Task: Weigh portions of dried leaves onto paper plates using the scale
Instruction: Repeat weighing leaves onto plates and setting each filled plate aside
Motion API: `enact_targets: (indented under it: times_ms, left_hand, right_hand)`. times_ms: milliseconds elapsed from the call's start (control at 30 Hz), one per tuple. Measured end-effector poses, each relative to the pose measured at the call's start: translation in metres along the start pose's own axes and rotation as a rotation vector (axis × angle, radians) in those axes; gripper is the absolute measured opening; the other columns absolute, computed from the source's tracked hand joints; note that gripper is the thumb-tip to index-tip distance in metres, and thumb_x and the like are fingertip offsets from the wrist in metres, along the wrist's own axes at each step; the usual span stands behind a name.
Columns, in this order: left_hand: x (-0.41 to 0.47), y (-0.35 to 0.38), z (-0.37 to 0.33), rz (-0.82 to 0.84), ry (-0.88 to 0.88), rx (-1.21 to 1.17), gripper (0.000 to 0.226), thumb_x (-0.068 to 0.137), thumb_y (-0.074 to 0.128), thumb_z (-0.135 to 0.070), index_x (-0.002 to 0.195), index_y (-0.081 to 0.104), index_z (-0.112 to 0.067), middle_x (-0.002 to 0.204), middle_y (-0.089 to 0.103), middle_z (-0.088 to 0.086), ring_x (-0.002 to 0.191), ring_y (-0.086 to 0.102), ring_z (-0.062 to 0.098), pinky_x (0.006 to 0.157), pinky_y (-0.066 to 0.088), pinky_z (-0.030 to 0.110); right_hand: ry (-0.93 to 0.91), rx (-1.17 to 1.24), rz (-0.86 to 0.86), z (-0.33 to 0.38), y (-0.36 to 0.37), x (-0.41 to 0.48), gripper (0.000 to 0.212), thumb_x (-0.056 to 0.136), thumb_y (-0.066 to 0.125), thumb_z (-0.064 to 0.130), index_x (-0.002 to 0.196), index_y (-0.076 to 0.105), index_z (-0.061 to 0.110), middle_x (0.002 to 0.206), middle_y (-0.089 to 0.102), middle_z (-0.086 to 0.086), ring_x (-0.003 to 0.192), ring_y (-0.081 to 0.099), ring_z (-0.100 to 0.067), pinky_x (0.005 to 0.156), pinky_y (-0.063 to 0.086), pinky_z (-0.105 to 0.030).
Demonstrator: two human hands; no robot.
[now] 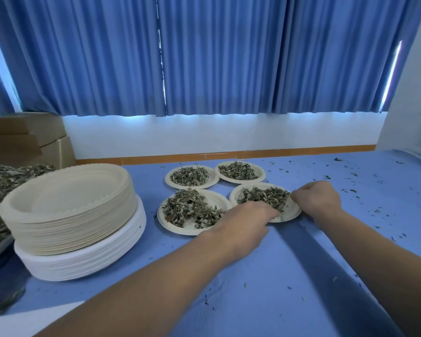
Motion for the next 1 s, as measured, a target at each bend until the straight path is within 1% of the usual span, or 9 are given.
enact_targets:
  times_ms: [67,133,233,333,467,567,700,867,1000]
  left_hand:
    - [-0.008,-0.012,-0.001,-0.027,-0.016,-0.026,0.015,0.096,0.056,-0.013,0.11,0.062,-0.014,0.114,0.061,0.002,0.111,0.055,0.025,0.089,0.05,0.044]
    - [-0.019,-0.029,0.003,-0.059,-0.066,-0.06,0.01,0.095,0.056,-0.014,0.102,0.064,-0.013,0.105,0.063,0.003,0.1,0.058,0.026,0.085,0.051,0.044]
    - [-0.043,-0.065,0.011,-0.128,-0.14,-0.07,0.014,0.093,0.057,-0.017,0.102,0.068,-0.015,0.096,0.067,0.003,0.09,0.061,0.025,0.081,0.053,0.04]
    - [-0.078,-0.105,0.027,-0.169,-0.22,-0.055,0.017,0.089,0.057,-0.015,0.098,0.071,-0.018,0.093,0.069,0.005,0.087,0.062,0.026,0.077,0.053,0.039]
    - [-0.142,-0.151,0.06,-0.206,-0.328,-0.022,0.016,0.085,0.058,-0.012,0.089,0.072,-0.02,0.093,0.07,0.0,0.088,0.064,0.022,0.08,0.052,0.04]
    - [-0.192,-0.186,0.079,-0.31,-0.35,-0.019,0.015,0.087,0.063,-0.013,0.094,0.075,-0.018,0.091,0.068,-0.001,0.093,0.063,0.021,0.086,0.049,0.038]
    - [-0.234,-0.221,0.096,-0.391,-0.338,0.005,0.015,0.085,0.067,-0.012,0.098,0.074,-0.013,0.096,0.067,0.005,0.094,0.061,0.022,0.089,0.045,0.038]
    - [-0.264,-0.219,0.124,-0.188,-0.374,0.047,0.016,0.093,0.062,-0.023,0.095,0.078,-0.021,0.085,0.071,-0.002,0.08,0.062,0.018,0.078,0.052,0.04]
    - [-0.271,-0.221,0.132,-0.151,-0.328,0.008,0.018,0.097,0.063,-0.027,0.094,0.08,-0.022,0.082,0.074,-0.001,0.077,0.062,0.018,0.077,0.052,0.041]
  right_hand:
    - [-0.09,-0.06,-0.046,0.017,-0.008,-0.014,0.03,0.085,0.066,0.01,0.11,0.069,-0.007,0.107,0.071,-0.027,0.091,0.066,-0.043,0.075,0.057,-0.049]
    - [-0.206,-0.047,-0.047,0.043,-0.012,-0.036,0.029,0.09,0.064,0.014,0.116,0.07,0.004,0.108,0.071,-0.014,0.095,0.063,-0.035,0.078,0.053,-0.041]
    - [-0.384,-0.016,0.03,0.091,-0.002,-0.085,0.016,0.089,0.062,0.012,0.1,0.073,0.016,0.097,0.073,-0.002,0.094,0.064,-0.026,0.082,0.052,-0.035]
    - [-0.565,-0.007,0.172,0.141,0.021,-0.148,0.019,0.087,0.061,0.007,0.086,0.075,0.02,0.085,0.074,0.003,0.086,0.067,-0.02,0.078,0.054,-0.032]
    - [-0.848,0.001,0.313,0.202,0.049,-0.236,0.029,0.089,0.058,0.003,0.094,0.079,0.022,0.091,0.076,0.005,0.088,0.065,-0.012,0.078,0.045,-0.02]
    - [-1.013,0.005,0.354,0.235,0.066,-0.288,0.026,0.093,0.058,0.008,0.103,0.076,0.023,0.101,0.07,0.003,0.098,0.061,-0.016,0.087,0.045,-0.027]
    - [-1.124,-0.02,0.373,0.264,0.082,-0.326,0.025,0.096,0.059,0.015,0.113,0.071,0.03,0.107,0.062,0.007,0.104,0.057,-0.016,0.088,0.045,-0.034]
    - [-1.168,-0.28,0.487,0.282,0.113,-0.345,0.02,0.098,0.062,0.032,0.111,0.077,0.033,0.112,0.071,0.011,0.106,0.062,-0.015,0.095,0.048,-0.035]
    - [-1.183,-0.518,0.528,0.28,0.129,-0.348,0.03,0.101,0.054,0.033,0.1,0.074,0.01,0.098,0.071,-0.012,0.093,0.062,-0.029,0.084,0.05,-0.046]
Point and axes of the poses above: each hand's wrist, its own x-axis towards the middle knuckle, its own y-axis out of the palm, z = x × y, the point moved 10 cm from there along x, towards the middle knuckle
